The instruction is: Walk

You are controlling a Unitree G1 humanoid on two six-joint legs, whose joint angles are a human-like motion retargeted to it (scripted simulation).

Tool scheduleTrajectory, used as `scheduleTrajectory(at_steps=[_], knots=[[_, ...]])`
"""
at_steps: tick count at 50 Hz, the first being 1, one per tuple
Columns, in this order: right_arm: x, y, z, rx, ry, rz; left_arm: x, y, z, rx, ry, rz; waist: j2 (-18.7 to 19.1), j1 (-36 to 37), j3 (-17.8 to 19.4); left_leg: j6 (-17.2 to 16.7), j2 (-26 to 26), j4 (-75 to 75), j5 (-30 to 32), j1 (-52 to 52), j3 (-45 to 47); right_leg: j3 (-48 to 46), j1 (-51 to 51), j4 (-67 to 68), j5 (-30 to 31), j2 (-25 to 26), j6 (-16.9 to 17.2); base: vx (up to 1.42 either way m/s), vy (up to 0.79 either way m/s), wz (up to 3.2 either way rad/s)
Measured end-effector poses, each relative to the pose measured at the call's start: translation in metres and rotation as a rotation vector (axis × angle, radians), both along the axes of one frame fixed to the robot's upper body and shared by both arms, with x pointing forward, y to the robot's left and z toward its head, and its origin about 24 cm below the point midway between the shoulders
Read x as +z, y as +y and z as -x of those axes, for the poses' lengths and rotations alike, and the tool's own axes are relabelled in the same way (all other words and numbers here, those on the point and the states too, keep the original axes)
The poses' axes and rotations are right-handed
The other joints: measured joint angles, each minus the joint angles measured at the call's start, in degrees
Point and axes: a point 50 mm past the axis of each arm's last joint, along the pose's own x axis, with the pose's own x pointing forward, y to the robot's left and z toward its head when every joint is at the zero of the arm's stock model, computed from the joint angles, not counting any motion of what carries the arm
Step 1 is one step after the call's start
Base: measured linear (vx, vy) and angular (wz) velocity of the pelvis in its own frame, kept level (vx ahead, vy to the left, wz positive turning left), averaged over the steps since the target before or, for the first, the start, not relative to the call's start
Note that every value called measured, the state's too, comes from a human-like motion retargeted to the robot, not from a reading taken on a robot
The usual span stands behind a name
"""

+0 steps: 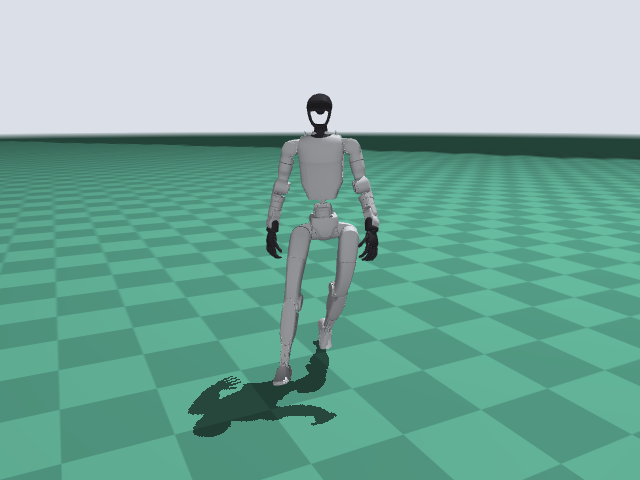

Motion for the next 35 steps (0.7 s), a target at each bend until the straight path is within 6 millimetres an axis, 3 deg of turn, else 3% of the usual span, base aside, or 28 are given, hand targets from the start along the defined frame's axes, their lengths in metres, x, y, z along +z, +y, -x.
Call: scheduleTrajectory(at_steps=[3, 5, 7, 11, 13, 17, 20, 22, 25, 28, 30, 32, 33, 35], knots=[[0.0, 0.019, -0.043, 0.064, -0.114, -0.033, -0.018, 0.002, 0.038, 0.04, 0.132, -0.021, -3.6, -0.9, 1.0, 0.0, 2.2, 17.3, 10.8, -7.5, 14.1, -2.2, 3.6, 1.7, -2.7, -5.0, -1.3, 0.56, 0.12, 0.65], [0.002, 0.034, -0.068, 0.113, -0.184, -0.067, -0.029, 0.002, 0.068, 0.058, 0.236, -0.024, -5.2, -0.1, 0.9, 0.0, 3.9, 25.2, 12.6, -12.5, 15.0, -5.9, 7.1, 1.0, -4.4, -4.7, -3.6, 0.92, -0.49, -0.13], [0.006, 0.05, -0.093, 0.164, -0.259, -0.1, -0.037, 0.0, 0.1, 0.092, 0.325, -0.022, -5.6, 0.6, 1.2, 0.0, 4.5, 29.1, 3.6, -17.0, 12.9, -6.6, 10.3, -0.1, -5.6, -2.7, -4.8, 0.82, -0.25, -0.16], [0.02, 0.073, -0.138, 0.246, -0.426, -0.145, -0.048, -0.012, 0.17, 0.201, 0.485, 0.021, -5.4, 4.5, 2.8, 0.0, -0.9, 24.0, -5.9, -24.5, 2.8, -6.2, 17.4, -2.6, -8.3, 1.7, -6.8, 0.95, -0.15, -0.77], [0.026, 0.087, -0.152, 0.265, -0.496, -0.183, -0.048, -0.016, 0.209, 0.255, 0.581, 0.039, -4.8, 7.2, 3.3, 0.9, 2.0, 17.5, -9.5, -26.5, -1.4, -6.1, 21.2, -4.1, -10.1, 6.8, -9.9, 0.9, -0.45, -1.06], [0.04, 0.102, -0.178, 0.274, -0.606, -0.232, -0.041, -0.018, 0.267, 0.305, 0.736, 0.041, -3.9, 9.6, 4.6, 16.8, 5.8, 0.2, -12.3, -30.2, -2.0, -5.6, 26.7, -4.5, -13.9, 10.3, -13.6, 0.82, 0.02, -0.36], [0.046, 0.104, -0.189, 0.273, -0.636, -0.237, -0.033, -0.016, 0.297, 0.338, 0.835, 0.026, -3.6, 8.8, 4.6, 27.7, 5.0, -14.7, -13.3, -31.4, -5.1, -6.8, 30.2, -4.4, -16.6, 11.5, -15.7, 0.77, 0.04, 0.35], [0.046, 0.104, -0.189, 0.267, -0.633, -0.237, -0.029, -0.009, 0.309, 0.389, 0.875, 0.01, -3.3, 7.8, 2.8, 30.0, 7.5, -24.7, -10.3, -33.3, -6.6, -7.9, 30.0, -4.2, -17.4, 15.2, -18.9, 0.76, -0.23, 0.42], [0.038, 0.097, -0.175, 0.268, -0.574, -0.219, -0.024, -0.012, 0.324, 0.487, 0.912, 0.028, -4.3, 8.9, 1.6, 30.0, 7.6, -24.5, -12.9, -32.5, -0.7, -5.4, 32.0, -2.0, -14.8, 15.1, -19.0, 0.94, 0.22, -0.54], [0.025, 0.078, -0.149, 0.264, -0.471, -0.173, -0.026, -0.015, 0.32, 0.554, 0.903, 0.051, -3.9, 10.8, 1.5, 28.6, 5.9, -18.8, -12.2, -30.7, -1.1, -3.3, 34.2, 3.8, -4.5, 15.3, -17.7, 1.0, 0.43, -0.85], [0.017, 0.065, -0.126, 0.248, -0.392, -0.137, -0.029, -0.013, 0.308, 0.566, 0.874, 0.057, -2.6, 10.8, 1.1, 26.1, 7.5, -14.9, -13.1, -30.2, -2.4, -1.7, 33.3, 10.3, 8.6, 17.4, -16.4, 1.03, 0.22, -0.31], [0.009, 0.05, -0.102, 0.211, -0.318, -0.1, -0.035, -0.006, 0.283, 0.536, 0.816, 0.053, -0.6, 9.1, 1.7, 24.1, 8.0, -12.7, -16.5, -28.9, -7.7, -1.6, 28.9, 21.0, 18.9, 19.8, -14.2, 0.78, 0.16, 0.26], [0.007, 0.043, -0.09, 0.192, -0.283, -0.087, -0.038, -0.003, 0.267, 0.513, 0.778, 0.048, 0.8, 8.9, 1.8, 23.0, 9.7, -11.8, -17.9, -27.9, -7.1, -3.3, 26.3, 26.8, 21.3, 18.8, -13.3, 0.74, 0.15, 0.06], [0.004, 0.031, -0.071, 0.147, -0.222, -0.068, -0.042, 0.007, 0.226, 0.452, 0.683, 0.038, 3.0, 8.8, 1.9, 21.6, 12.9, -10.8, -20.3, -25.8, -4.2, -0.6, 19.8, 35.9, 18.2, 20.6, -10.3, 0.68, 0.15, -0.15]])
